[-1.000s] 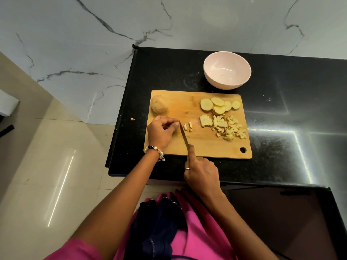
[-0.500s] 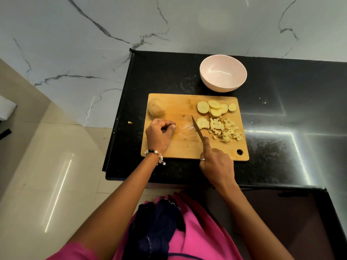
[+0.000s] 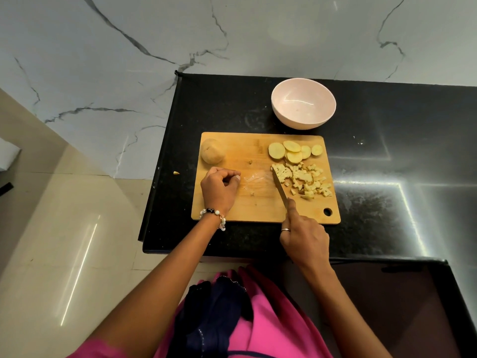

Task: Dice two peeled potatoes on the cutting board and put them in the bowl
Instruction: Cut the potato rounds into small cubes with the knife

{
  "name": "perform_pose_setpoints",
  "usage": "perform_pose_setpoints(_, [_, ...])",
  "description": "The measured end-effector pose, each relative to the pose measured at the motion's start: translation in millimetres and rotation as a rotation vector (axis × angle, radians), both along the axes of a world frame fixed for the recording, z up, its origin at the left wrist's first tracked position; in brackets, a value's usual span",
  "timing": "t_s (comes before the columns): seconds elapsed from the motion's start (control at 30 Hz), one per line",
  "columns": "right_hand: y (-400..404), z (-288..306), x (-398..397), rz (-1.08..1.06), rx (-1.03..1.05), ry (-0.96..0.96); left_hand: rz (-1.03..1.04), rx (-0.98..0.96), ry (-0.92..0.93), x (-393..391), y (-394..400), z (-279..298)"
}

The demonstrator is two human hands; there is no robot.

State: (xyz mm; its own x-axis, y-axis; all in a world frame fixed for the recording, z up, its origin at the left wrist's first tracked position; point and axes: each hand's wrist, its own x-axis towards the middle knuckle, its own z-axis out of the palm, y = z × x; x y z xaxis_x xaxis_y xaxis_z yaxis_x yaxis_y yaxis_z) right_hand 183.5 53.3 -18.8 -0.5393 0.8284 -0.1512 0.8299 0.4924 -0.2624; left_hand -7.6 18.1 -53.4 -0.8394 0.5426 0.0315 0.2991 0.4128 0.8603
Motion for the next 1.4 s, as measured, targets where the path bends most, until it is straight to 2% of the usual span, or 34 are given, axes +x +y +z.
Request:
perform_pose_setpoints(0.17, [9.7, 12.0, 6.8, -0.118, -0.014, 0.178, -0.022, -0.053, -0.004, -1.5, 17.2, 12.4])
perform_pose_setpoints(0.27, [17.7, 12.9, 8.4, -0.185, -0.023, 0.270, -0.125, -0.081, 0.012, -4.6, 36.9, 20.0])
perform_pose_setpoints(0.4, [23.3, 9.2, 8.5, -0.245, -0.040, 0.357, -0.284, -0.145, 0.147, -7.8, 69.9, 27.3])
perform_pose_setpoints(0.6, [31.6, 6.4, 6.7, -0.299, -0.052, 0.422, -0.495, -0.454, 0.279, -12.7, 115.6, 22.8])
perform_pose_setpoints(0.67, [35.2, 6.5, 5.2, -0.302, -0.058, 0.445, -0.525, -0.489, 0.309, -13.5, 121.2, 22.7])
perform_pose_setpoints(0.87, [43.7, 4.7, 0.9, -0.277, -0.065, 0.466, -0.488, -0.409, 0.282, -16.5, 120.4, 21.1])
perform_pose_setpoints(1.07, [43.8, 3.1, -0.8, -0.263, -0.074, 0.494, -0.337, -0.111, -0.049, -33.4, 88.4, 43.5])
perform_pose_setpoints(1.2, [35.0, 3.7, -4.8, -0.170, -0.090, 0.482, -0.229, -0.058, -0.129, -42.5, 46.8, 51.6])
perform_pose_setpoints(1.4, [9.0, 5.5, -26.2, 0.150, -0.113, 0.212, -0.211, -0.064, -0.121, -34.1, 9.6, 45.2])
